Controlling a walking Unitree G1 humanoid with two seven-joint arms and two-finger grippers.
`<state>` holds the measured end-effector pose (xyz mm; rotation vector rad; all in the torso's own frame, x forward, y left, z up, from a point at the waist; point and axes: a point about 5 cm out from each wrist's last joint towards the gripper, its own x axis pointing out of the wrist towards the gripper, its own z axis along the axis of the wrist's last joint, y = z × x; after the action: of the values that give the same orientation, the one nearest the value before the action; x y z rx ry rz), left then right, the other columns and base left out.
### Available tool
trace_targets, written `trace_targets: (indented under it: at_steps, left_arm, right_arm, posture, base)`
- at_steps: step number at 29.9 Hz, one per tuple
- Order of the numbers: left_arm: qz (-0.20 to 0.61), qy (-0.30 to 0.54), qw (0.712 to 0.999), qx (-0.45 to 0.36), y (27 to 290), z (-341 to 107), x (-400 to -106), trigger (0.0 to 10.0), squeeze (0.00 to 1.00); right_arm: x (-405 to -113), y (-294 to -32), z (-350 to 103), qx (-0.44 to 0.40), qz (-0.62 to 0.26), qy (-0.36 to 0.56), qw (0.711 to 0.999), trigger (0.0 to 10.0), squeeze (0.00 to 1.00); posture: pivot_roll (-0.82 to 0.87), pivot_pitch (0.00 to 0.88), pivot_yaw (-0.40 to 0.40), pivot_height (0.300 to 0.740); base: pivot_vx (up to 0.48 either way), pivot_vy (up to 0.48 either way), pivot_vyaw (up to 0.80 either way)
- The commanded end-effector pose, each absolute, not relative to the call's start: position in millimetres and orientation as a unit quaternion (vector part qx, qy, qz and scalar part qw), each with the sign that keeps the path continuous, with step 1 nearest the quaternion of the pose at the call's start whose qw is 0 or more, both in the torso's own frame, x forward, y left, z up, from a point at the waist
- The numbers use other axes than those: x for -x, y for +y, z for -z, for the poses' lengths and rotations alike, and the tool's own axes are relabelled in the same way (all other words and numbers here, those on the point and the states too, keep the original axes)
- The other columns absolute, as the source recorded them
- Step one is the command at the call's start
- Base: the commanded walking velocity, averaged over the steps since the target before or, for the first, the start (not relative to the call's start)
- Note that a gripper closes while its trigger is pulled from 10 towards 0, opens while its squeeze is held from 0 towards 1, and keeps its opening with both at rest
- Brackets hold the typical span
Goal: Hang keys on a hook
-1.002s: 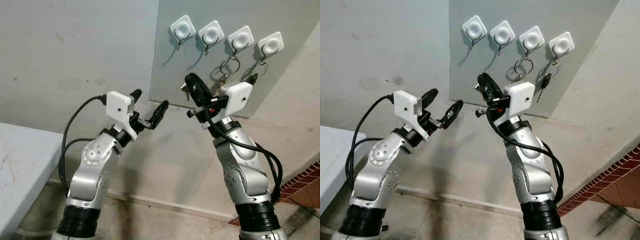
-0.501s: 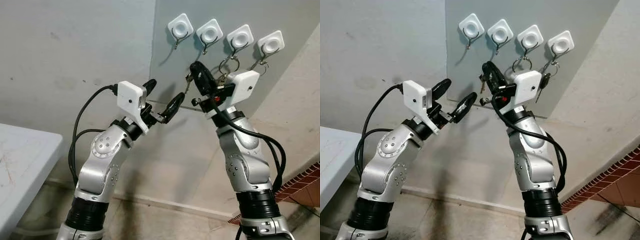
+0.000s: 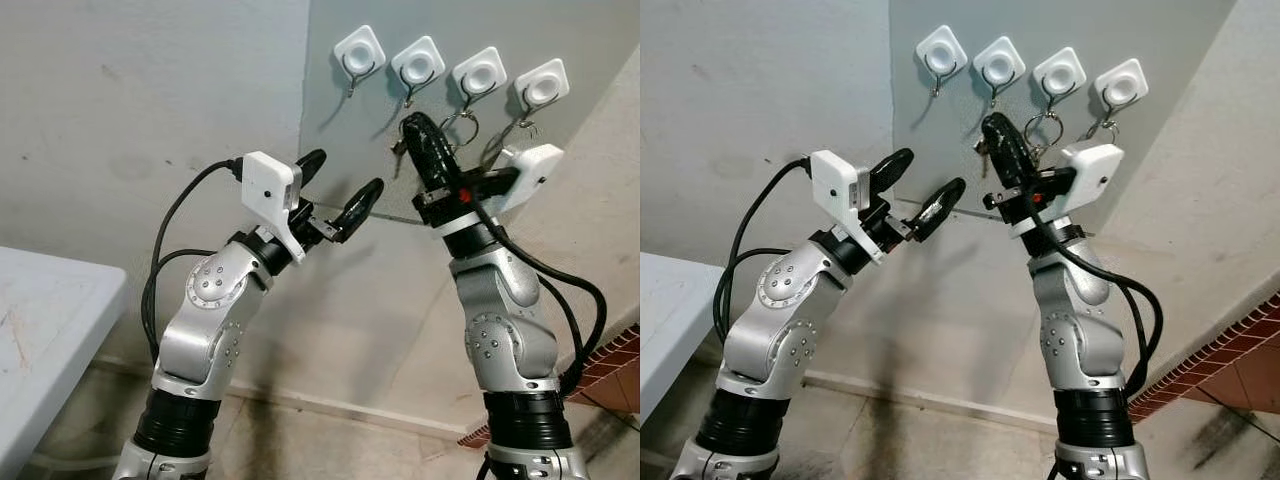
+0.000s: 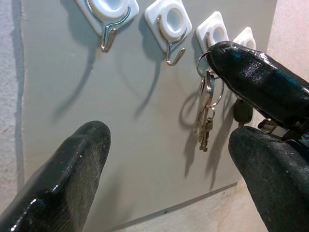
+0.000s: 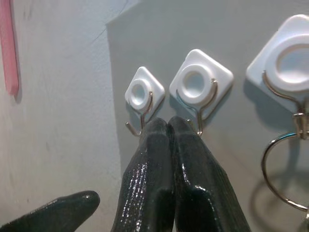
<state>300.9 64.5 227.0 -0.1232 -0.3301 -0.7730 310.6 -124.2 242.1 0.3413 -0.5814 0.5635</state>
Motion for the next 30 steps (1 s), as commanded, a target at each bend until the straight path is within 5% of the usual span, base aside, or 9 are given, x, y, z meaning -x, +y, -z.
trace_targets:
  at_steps: [1, 30]
  left_arm:
    - [0.391, -0.173, 0.902, 0.057, 59.2, -235.5, -297.4, 10.0, 0.0]
    - [0.393, -0.166, 0.903, 0.06, 58.6, -234.5, -292.0, 10.0, 0.0]
  right_arm:
    - [-307.8, -127.2, -254.6, -0.169, -0.273, -0.303, 0.897, 10.0, 0.0]
    - [-312.0, -121.4, -263.1, -0.214, -0.281, -0.306, 0.884, 10.0, 0.0]
  posture:
    - [-0.01, 0.025, -0.053, 0.74]
    - [0.01, 0.026, -0.063, 0.74]
  base:
    - [0.0, 0.0, 0.0]
    - [0.0, 0.0, 0.0]
